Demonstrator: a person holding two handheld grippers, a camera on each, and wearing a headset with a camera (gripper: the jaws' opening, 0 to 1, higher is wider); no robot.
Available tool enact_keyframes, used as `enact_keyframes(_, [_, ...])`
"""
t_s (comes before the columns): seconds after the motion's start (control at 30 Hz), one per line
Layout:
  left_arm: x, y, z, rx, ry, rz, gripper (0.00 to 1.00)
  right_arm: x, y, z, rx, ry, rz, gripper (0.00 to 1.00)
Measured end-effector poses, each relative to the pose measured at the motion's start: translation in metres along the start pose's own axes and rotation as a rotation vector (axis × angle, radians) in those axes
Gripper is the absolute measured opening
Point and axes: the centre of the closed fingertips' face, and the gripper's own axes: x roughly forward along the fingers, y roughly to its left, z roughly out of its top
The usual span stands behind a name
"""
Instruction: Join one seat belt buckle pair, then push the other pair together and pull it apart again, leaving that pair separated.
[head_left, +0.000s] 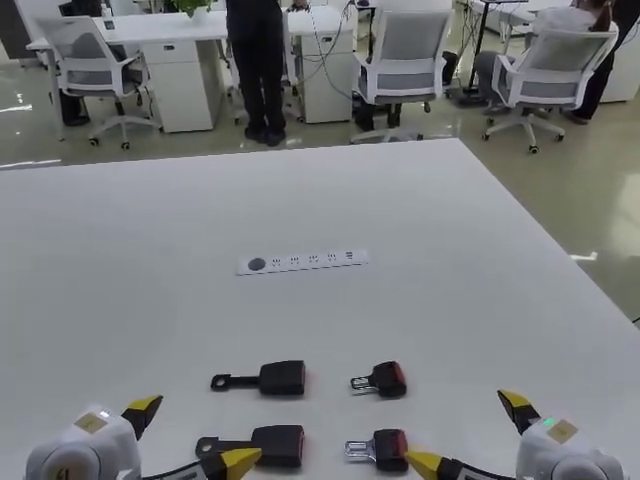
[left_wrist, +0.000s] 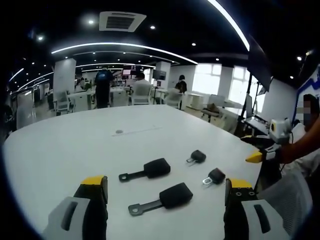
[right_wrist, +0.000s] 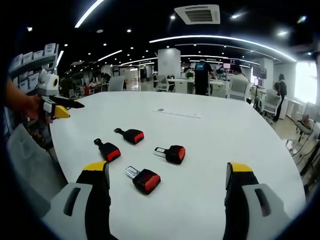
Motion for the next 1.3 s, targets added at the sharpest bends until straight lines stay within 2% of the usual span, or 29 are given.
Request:
enact_keyframes(0.2, [0.001, 0.001, 0.002, 0.006, 0.0, -0.003, 1.0, 0.002, 0.003, 0.0, 0.006, 0.001, 0.01, 0.97])
enact_keyframes(0.37, [0.003, 0.006, -0.001, 0.007, 0.007, -0.005, 1.0, 0.004, 0.007, -0.001, -0.001, 0.008, 0.029, 0.97])
enact_keyframes(0.67, [0.004, 0.001, -0.002, 0.0, 0.016, -0.016, 1.0, 0.004, 0.012, -0.002, 0.0, 0.015, 0.045, 0.97])
enact_keyframes(0.77, [0.005, -0.002, -0.001, 0.016, 0.004, -0.03, 0.99, 0.005, 0.013, -0.005, 0.001, 0.024, 0.053, 0.96])
enact_keyframes(0.83, [0.006, -0.002, -0.005, 0.008, 0.024, -0.035, 0.99, 0.006, 0.014, -0.005, 0.0, 0.028, 0.059, 0.96])
enact_keyframes(1.03, [0.006, -0.002, -0.005, 0.007, 0.023, -0.036, 0.99, 0.009, 0.014, -0.009, -0.002, 0.033, 0.068, 0.95])
enact_keyframes(1.3, [0.006, 0.0, -0.004, 0.007, 0.02, -0.032, 1.0, 0.011, 0.015, -0.004, -0.012, 0.032, 0.078, 0.95])
